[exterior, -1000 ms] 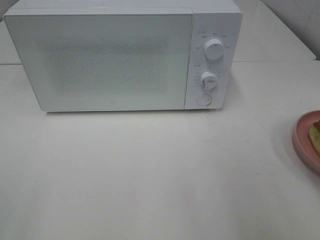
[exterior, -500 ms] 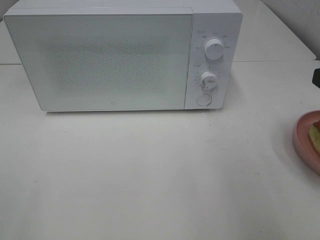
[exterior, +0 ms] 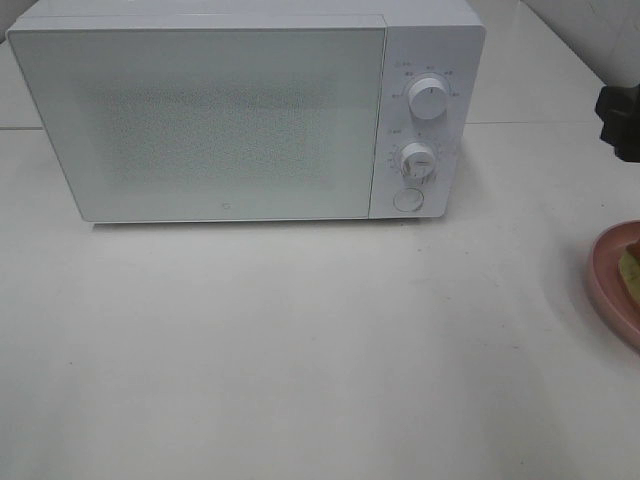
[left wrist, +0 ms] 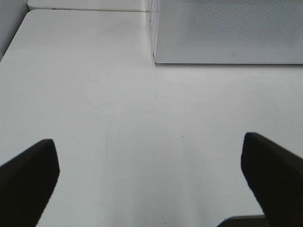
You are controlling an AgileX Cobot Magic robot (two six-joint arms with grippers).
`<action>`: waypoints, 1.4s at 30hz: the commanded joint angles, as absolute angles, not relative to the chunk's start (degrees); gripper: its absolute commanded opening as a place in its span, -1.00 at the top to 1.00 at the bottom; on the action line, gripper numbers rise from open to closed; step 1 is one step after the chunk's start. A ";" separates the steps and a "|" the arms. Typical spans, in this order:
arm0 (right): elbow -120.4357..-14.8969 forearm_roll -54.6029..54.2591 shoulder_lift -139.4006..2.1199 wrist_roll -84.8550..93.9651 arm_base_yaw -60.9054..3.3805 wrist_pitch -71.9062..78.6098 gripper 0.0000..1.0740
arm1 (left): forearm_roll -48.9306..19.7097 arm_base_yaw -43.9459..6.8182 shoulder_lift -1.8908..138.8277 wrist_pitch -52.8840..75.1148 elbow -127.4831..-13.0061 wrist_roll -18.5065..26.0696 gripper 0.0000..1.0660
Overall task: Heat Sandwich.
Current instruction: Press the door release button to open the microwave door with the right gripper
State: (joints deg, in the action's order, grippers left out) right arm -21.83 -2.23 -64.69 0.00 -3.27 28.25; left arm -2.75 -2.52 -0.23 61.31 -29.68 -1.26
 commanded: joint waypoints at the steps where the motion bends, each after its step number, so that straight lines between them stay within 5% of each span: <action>1: -19.54 -2.12 -68.58 0.52 -2.92 38.79 -0.40 | -2.92 -2.35 -1.72 61.02 -29.68 -1.26 -0.88; 7: -16.16 -5.56 -72.36 1.15 -5.33 48.76 -0.40 | -2.92 -2.35 -1.72 61.02 -29.68 -1.26 -0.88; 20: -13.64 -23.15 -83.71 13.29 -24.47 61.36 -0.40 | -2.92 -2.35 -1.72 61.02 -29.68 -1.26 -0.88; 42: -13.69 -40.51 -95.63 13.46 -43.60 70.76 -0.40 | -2.92 -2.35 -1.72 61.02 -29.68 -1.26 -0.88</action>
